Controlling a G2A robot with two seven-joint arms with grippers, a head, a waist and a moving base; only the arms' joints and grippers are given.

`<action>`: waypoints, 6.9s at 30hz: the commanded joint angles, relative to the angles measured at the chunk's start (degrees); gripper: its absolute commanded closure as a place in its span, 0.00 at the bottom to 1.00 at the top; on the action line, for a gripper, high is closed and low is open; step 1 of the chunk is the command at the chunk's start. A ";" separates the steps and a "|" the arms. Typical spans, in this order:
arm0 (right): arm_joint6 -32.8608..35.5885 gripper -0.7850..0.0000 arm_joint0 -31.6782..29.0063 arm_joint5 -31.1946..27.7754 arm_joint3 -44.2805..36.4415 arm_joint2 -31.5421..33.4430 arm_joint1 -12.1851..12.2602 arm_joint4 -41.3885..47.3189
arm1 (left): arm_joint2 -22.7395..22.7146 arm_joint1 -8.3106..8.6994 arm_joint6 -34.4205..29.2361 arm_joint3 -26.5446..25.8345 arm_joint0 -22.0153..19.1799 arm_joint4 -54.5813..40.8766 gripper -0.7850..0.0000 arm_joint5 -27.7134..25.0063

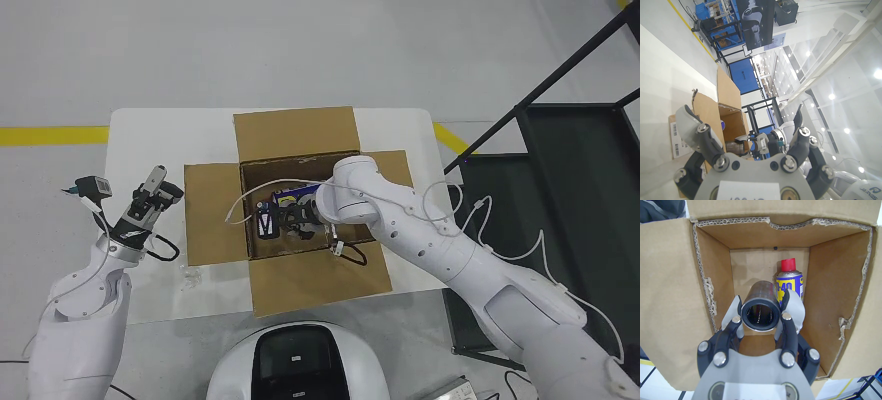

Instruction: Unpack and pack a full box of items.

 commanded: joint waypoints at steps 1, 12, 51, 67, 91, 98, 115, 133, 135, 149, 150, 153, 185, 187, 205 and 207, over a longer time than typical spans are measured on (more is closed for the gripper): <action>0.00 1.00 0.00 0.00 0.00 0.00 0.00 0.00 | 0.00 0.00 0.00 0.00 0.00 0.00 0.00 0.00; -0.10 1.00 -0.83 -0.10 -0.99 1.40 0.70 -0.59 | 0.00 0.00 0.00 0.00 0.00 0.00 0.00 0.00; 2.33 1.00 -33.54 2.33 -25.94 42.52 40.02 26.02 | 0.00 0.00 0.00 0.00 0.00 0.00 0.00 0.00; -10.66 1.00 -46.04 -2.34 -14.17 50.84 41.84 23.11 | 0.00 0.00 0.00 0.00 0.00 0.00 0.00 0.00; -19.95 1.00 -24.66 4.99 8.40 25.15 33.25 15.14 | 0.00 0.00 0.00 0.00 0.00 0.00 0.00 0.00; -20.20 1.00 -20.13 8.48 14.63 20.78 30.74 15.00 | 0.00 0.00 0.00 0.00 0.00 0.00 0.00 0.00; -21.58 1.00 -15.89 17.66 22.47 16.22 26.89 12.16 | 0.00 0.00 0.00 0.00 0.00 0.00 0.00 0.00; -22.25 0.21 -13.88 20.23 26.89 14.49 24.13 11.39 | 0.00 0.00 0.00 0.00 0.00 0.00 0.00 0.00; -22.98 0.00 -13.85 20.24 26.84 15.02 24.09 11.68 | 0.00 0.00 0.00 0.00 0.00 0.00 0.00 0.00; -28.94 0.00 -25.76 25.36 9.30 28.82 28.75 9.38 | 0.00 0.00 0.00 0.00 0.00 0.00 0.00 0.00; -29.07 0.00 -27.59 27.08 6.68 30.34 29.20 8.59 | 0.00 0.00 0.00 0.00 0.00 0.00 0.00 0.00; -29.25 0.00 -32.98 33.33 -1.32 34.82 30.29 6.41 | 0.00 0.00 0.00 0.00 0.00 0.00 0.00 0.00; -24.63 0.00 -7.01 5.06 -12.42 6.38 20.52 2.94 | 0.00 0.00 0.00 0.00 0.00 0.00 0.00 0.00; -24.63 0.00 -7.01 5.06 -12.42 6.38 20.52 2.94 | 0.00 0.00 0.00 0.00 0.00 0.00 0.00 0.00; -26.24 0.00 -1.03 -2.65 -7.36 2.43 18.18 -0.97 | 0.00 0.00 0.00 0.00 0.00 0.00 0.00 0.00; -26.81 0.00 2.35 -3.83 -2.88 -0.07 16.37 -0.77 | 0.00 0.00 0.00 0.00 0.00 0.00 0.00 0.00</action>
